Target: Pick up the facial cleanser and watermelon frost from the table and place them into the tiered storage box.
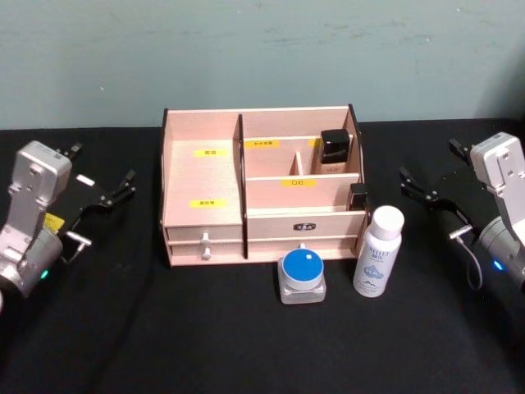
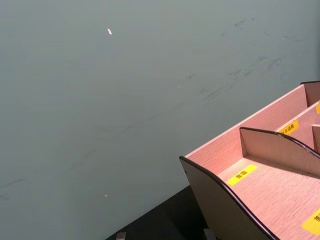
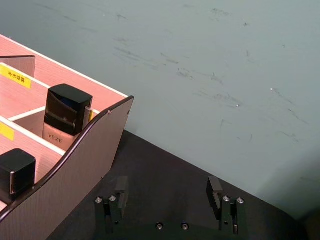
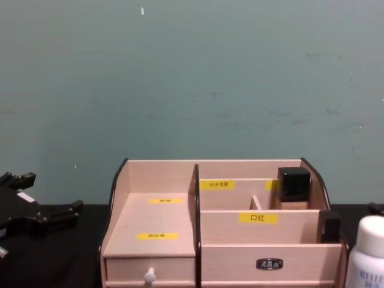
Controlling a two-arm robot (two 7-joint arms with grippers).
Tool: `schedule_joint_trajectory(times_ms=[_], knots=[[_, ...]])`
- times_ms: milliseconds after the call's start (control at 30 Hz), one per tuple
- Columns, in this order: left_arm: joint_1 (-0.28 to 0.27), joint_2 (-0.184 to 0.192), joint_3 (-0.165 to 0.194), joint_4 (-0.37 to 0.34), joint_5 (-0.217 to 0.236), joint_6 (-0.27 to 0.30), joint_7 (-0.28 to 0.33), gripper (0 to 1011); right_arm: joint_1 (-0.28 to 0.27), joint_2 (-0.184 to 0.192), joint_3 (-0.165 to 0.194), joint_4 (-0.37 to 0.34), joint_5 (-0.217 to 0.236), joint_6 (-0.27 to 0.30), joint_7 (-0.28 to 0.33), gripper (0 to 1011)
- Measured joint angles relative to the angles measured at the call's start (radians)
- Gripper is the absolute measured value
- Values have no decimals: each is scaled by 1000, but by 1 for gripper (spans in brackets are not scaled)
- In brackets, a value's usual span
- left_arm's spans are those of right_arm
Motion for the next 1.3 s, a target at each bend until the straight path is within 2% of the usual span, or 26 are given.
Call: schedule_joint_trajectory(times_ms=[1300], knots=[[0, 0, 0, 0, 0, 0, 0, 1001, 0, 0, 0, 0, 0, 0, 0, 1000]])
